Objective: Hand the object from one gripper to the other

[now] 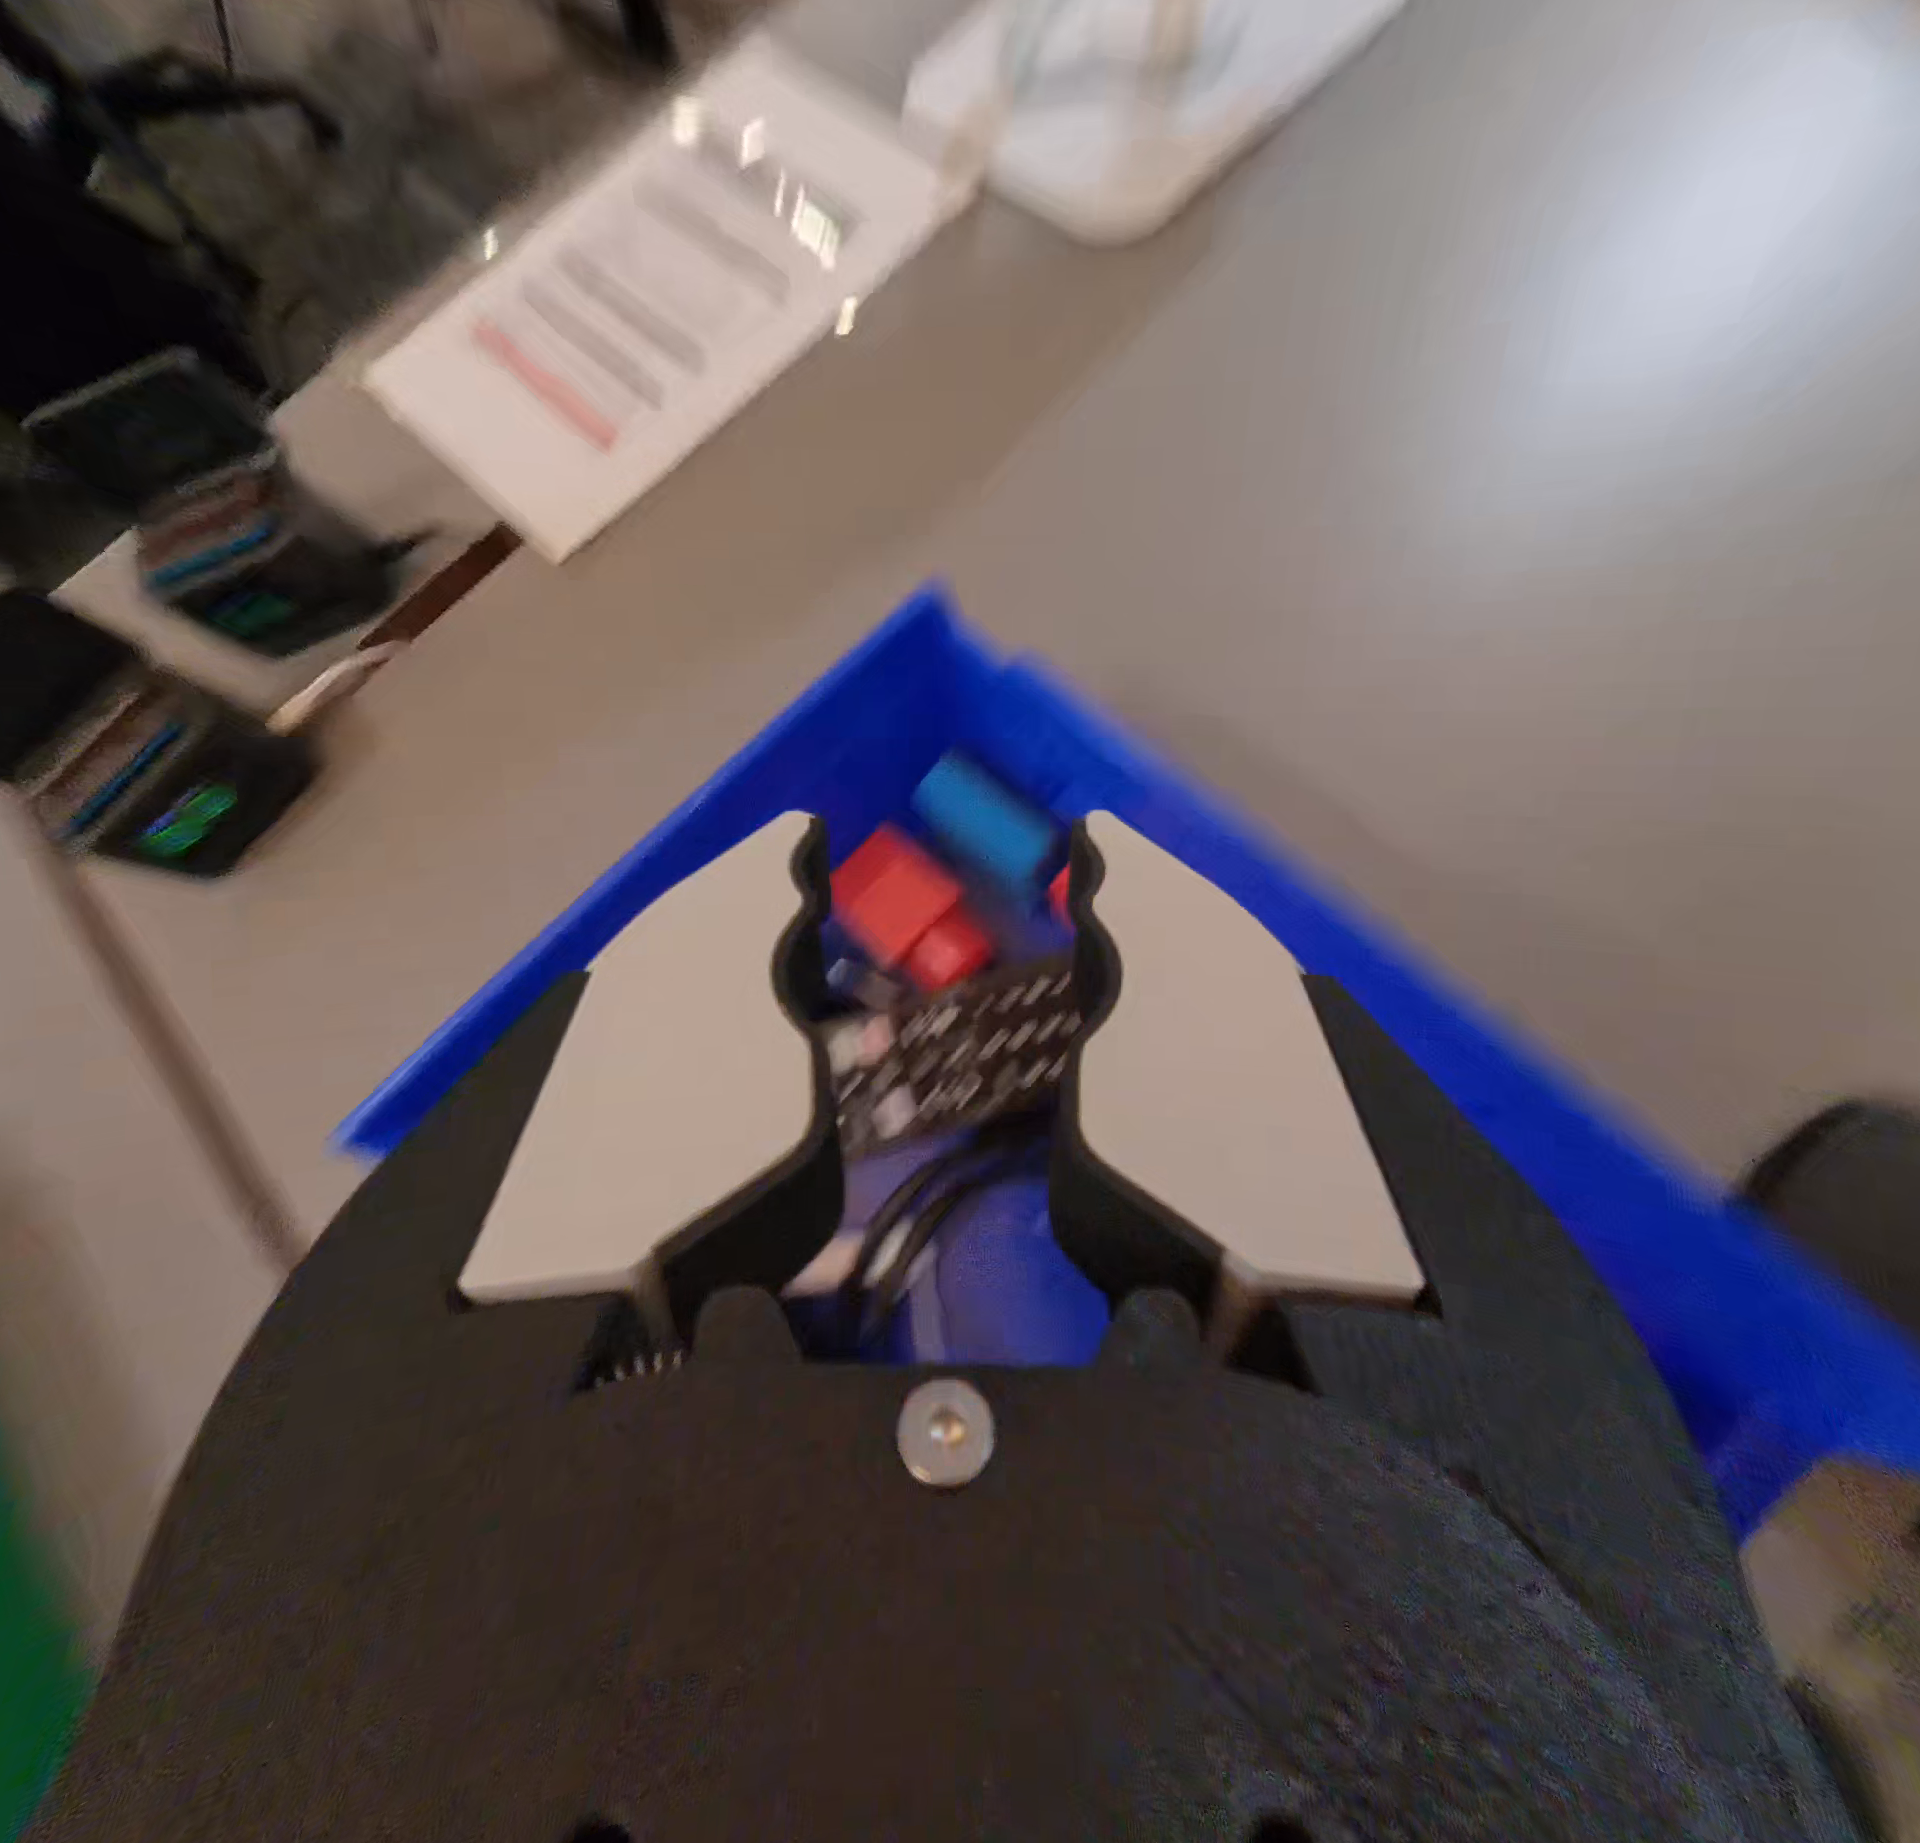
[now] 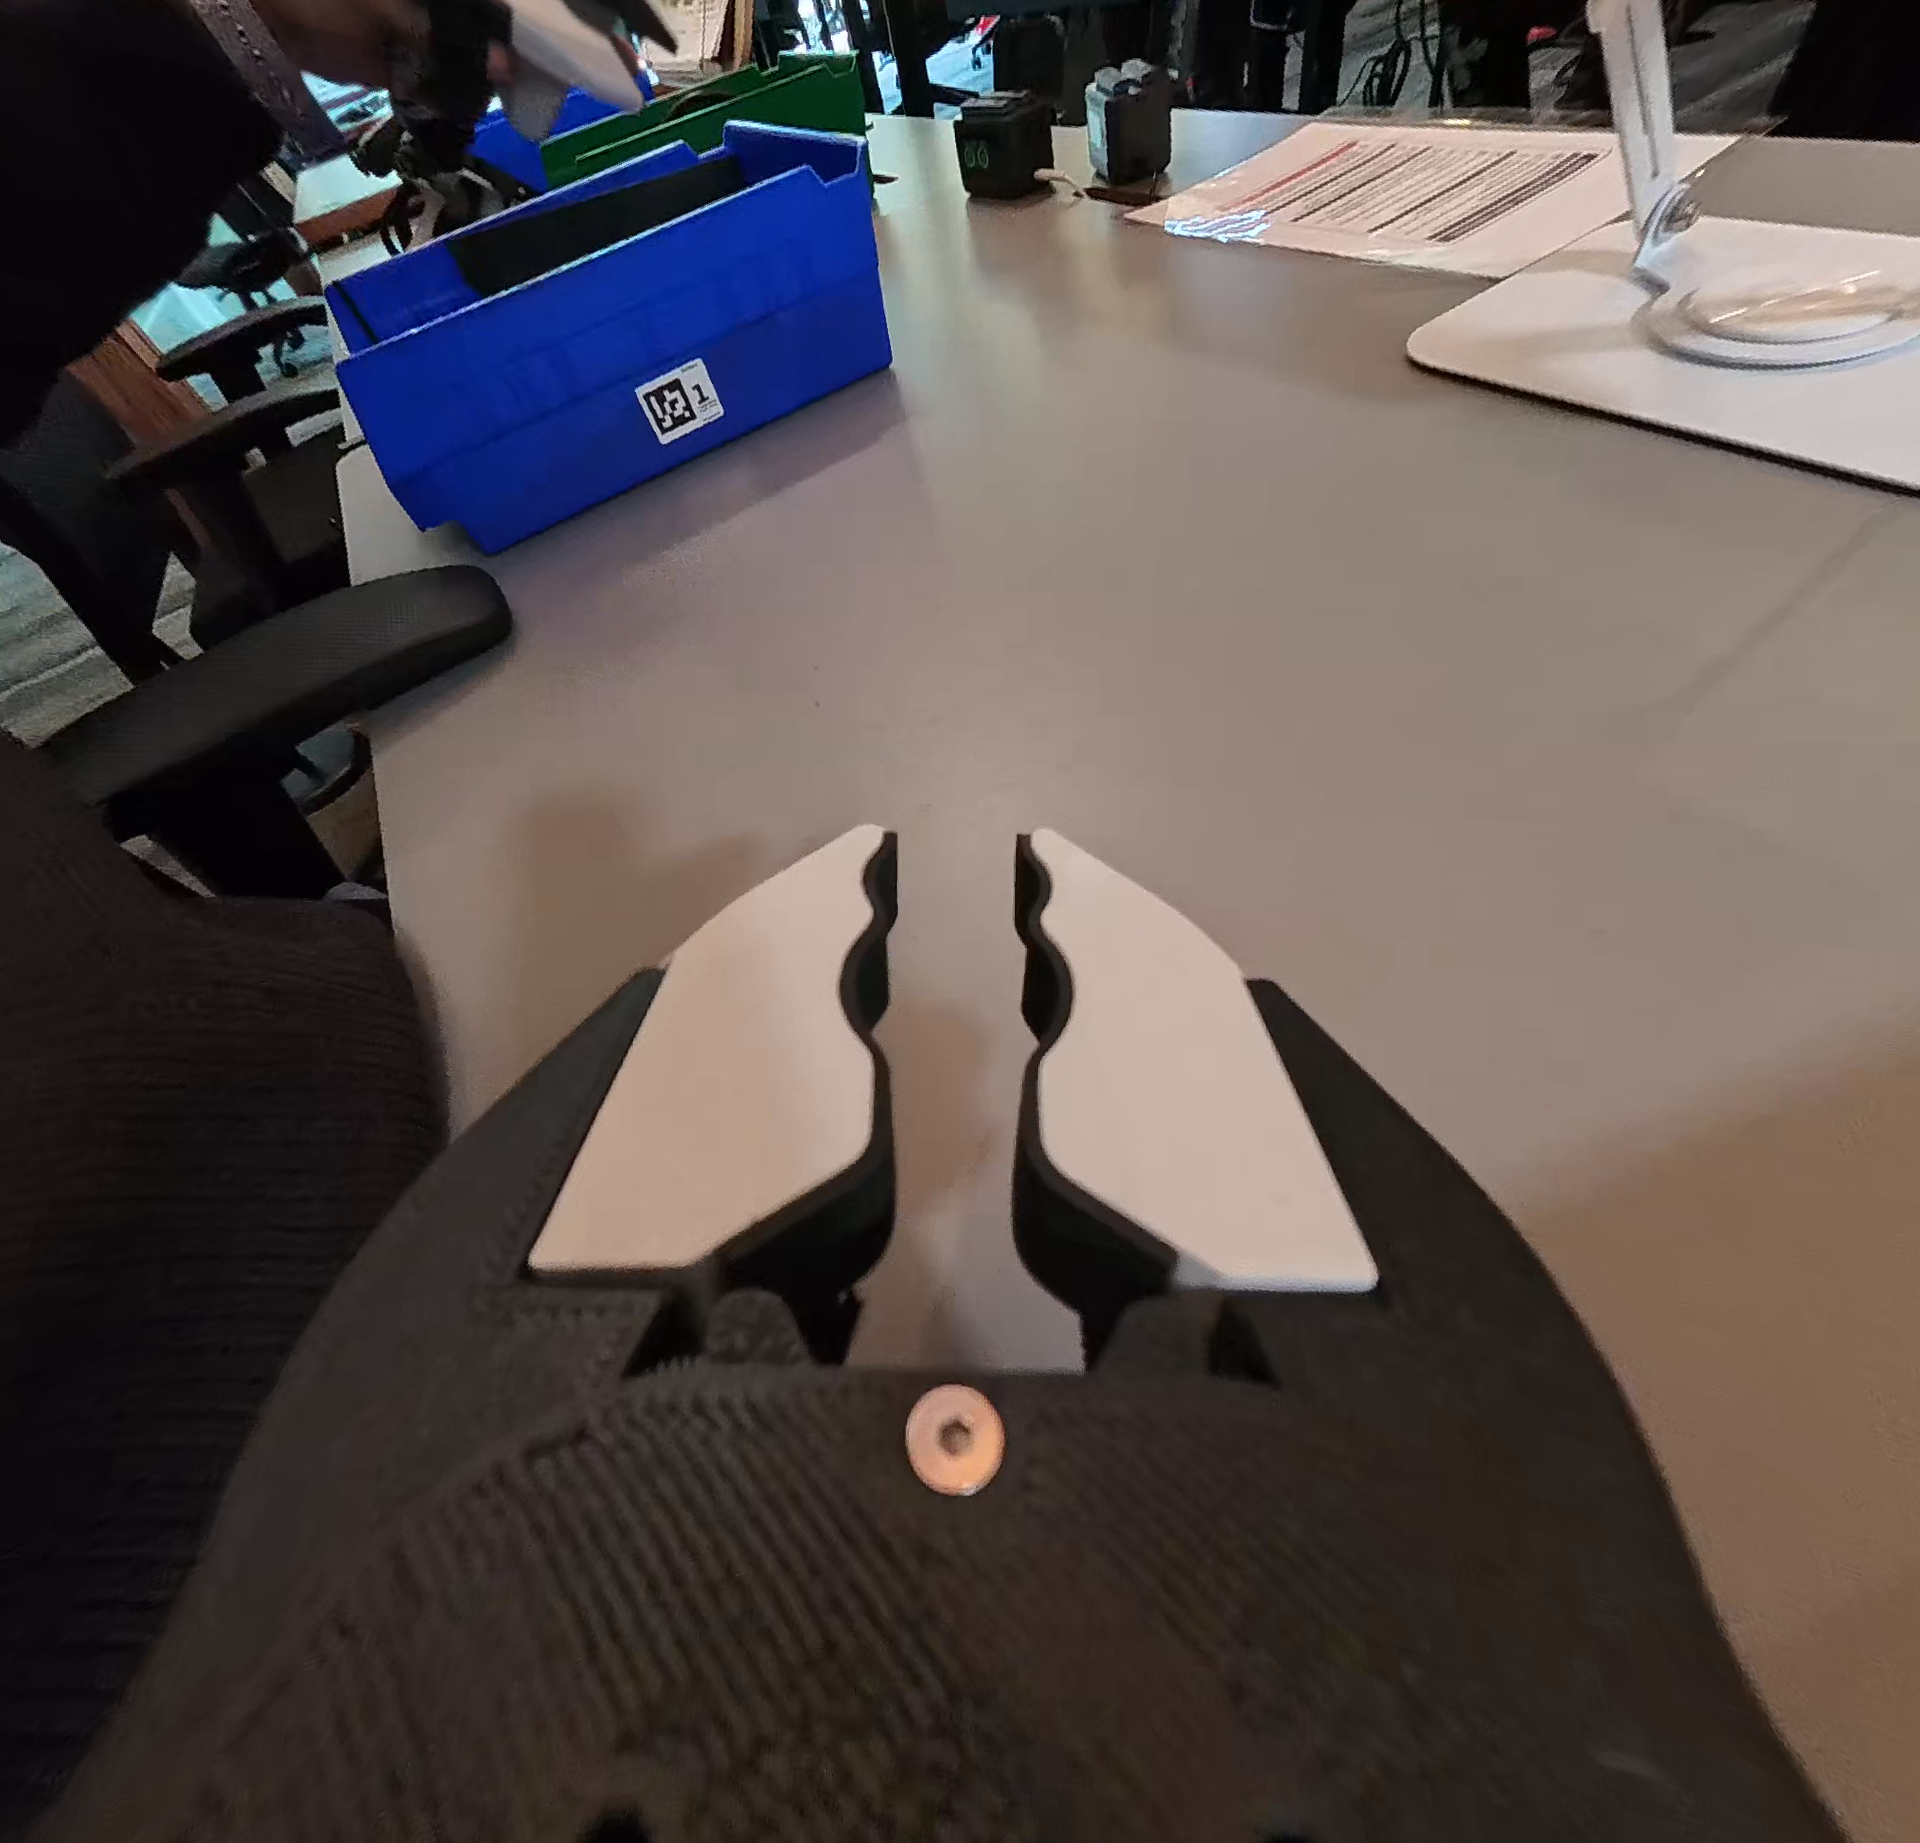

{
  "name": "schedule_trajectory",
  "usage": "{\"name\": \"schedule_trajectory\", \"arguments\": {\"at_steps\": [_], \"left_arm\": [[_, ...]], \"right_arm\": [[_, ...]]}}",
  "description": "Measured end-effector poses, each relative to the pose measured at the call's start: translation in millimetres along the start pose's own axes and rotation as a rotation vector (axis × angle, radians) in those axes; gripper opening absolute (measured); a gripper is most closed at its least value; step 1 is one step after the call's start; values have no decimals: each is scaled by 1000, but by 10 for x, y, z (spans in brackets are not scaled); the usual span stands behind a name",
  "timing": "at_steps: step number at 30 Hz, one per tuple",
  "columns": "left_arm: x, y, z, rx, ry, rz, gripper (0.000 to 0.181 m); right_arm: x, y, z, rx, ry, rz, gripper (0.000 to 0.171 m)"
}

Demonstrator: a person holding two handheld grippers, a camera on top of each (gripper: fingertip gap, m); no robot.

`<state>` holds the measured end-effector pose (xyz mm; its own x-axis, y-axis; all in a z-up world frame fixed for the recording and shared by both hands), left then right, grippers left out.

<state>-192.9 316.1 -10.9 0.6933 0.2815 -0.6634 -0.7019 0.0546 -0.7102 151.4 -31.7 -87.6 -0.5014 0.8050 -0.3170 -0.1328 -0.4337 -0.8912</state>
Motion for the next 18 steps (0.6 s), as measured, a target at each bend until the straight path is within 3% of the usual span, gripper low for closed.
{"name": "schedule_trajectory", "arguments": {"at_steps": [3, 6, 11, 16, 18], "left_arm": [[44, 575, 106, 180, -20, 296, 61], [159, 850, -126, 337, 86, 441, 73], [366, 1013, -352, 585, 144, 548, 93], [638, 1109, -430, 684, 193, 595, 88], [680, 1134, -415, 634, 232, 609, 81]], "right_arm": [[45, 45, 4, -17, 0, 27, 22], [76, 92, -19, -26, 7, 52, 22], [107, 107, -62, 10, 2, 56, 21], [116, 81, -106, 46, -3, 41, 20], [114, 71, -114, 62, -9, 34, 19]]}}
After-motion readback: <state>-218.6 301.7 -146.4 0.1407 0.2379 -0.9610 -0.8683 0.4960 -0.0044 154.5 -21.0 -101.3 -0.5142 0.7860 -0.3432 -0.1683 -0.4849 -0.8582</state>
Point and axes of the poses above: each gripper's, where its closed fingertips meet, x out along the fingers, y out of its underside, z = x × y across the jaws, the point moved 2 cm from there along -x, back along the fingers, and after that the axes turned 7 degrees about x, right-handed, at the moved point
